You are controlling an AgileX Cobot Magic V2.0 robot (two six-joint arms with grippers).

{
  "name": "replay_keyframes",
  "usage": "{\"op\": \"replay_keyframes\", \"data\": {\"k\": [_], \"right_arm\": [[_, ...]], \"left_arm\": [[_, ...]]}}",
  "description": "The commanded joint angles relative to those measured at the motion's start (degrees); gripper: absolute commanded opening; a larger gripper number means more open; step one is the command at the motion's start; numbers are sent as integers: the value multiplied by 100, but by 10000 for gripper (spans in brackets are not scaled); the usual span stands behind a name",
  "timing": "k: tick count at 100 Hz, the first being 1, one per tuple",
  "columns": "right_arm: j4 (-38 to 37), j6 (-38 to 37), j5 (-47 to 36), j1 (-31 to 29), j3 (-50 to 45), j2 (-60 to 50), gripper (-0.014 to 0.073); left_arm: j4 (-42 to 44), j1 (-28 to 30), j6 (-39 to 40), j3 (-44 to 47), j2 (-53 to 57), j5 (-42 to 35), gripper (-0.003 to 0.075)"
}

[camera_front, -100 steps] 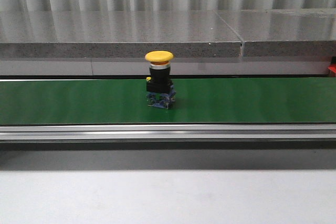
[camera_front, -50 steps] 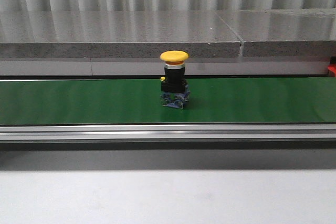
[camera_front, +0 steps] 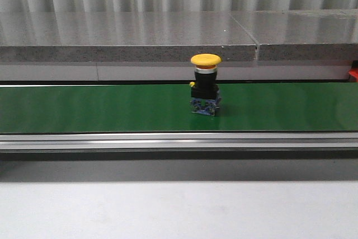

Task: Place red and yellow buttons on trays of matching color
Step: 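Move the right gripper back to the belt and grasp the yellow button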

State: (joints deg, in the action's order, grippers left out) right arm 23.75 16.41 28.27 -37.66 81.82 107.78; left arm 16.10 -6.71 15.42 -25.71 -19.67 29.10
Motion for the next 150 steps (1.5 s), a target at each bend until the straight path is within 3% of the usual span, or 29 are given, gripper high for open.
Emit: {"op": "replay_keyframes", "data": {"k": [1, 35, 74, 92, 122, 150], "right_arm": [[70, 39, -71, 8, 201, -581, 647], [139, 163, 399, 869, -93, -1721, 647], [139, 895, 167, 2305, -2062, -2995, 647], [133, 1036, 624, 2986, -2278, -3035, 647], [133, 2016, 1485, 3932, -2278, -2929, 647], [139, 2092, 1373, 4598, -2278, -2683, 647]], "left_arm": [[47, -48, 55, -162, -38, -424, -21], [47, -48, 55, -162, -38, -424, -21], [47, -48, 55, -162, -38, -424, -21], [47, -48, 55, -162, -38, -424, -21], [47, -48, 55, -162, -38, -424, -21], [47, -48, 55, -162, -38, -424, -21]]}}
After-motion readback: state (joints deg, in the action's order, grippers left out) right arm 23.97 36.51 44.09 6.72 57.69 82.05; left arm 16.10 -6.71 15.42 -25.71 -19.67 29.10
